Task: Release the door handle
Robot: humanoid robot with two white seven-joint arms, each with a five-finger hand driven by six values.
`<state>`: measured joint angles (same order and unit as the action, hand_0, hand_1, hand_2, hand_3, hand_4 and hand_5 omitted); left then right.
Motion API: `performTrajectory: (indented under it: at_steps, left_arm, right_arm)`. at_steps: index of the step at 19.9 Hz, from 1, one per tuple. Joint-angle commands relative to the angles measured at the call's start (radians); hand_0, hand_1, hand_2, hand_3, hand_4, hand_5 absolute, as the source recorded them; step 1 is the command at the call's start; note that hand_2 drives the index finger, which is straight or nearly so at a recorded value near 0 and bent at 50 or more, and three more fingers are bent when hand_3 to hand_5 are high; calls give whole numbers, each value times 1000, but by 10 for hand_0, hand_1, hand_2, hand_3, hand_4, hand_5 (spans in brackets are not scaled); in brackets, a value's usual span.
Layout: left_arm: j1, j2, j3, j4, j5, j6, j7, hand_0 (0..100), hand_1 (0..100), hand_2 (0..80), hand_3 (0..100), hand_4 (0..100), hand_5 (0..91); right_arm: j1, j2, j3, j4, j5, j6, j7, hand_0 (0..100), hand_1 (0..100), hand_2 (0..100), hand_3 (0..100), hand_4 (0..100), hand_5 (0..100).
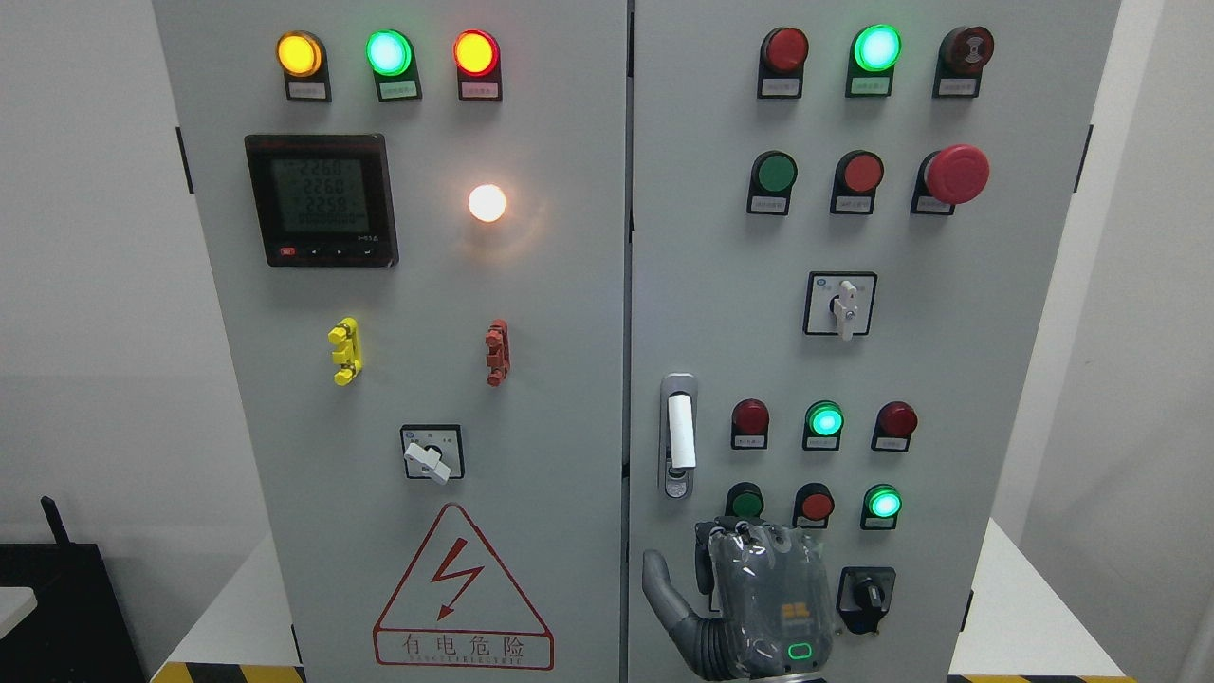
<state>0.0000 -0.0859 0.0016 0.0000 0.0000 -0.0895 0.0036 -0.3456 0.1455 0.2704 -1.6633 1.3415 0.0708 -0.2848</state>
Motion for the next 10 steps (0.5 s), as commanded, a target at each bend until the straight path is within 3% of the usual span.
performTrajectory:
  at_steps: [1,10]
  left_arm:
    - [-17,0,32,23,-29,1,-1,120,389,0,0,0,0]
    - [-15,0,32,23,-29,1,1,120,389,0,0,0,0]
  right_arm:
    - [-35,0,-5,-4,-7,24,4,406,299,1000,1000,1000,968]
    - [-78,3,-5,-13,-1,47,12,393,270,1000,1000,1000,971]
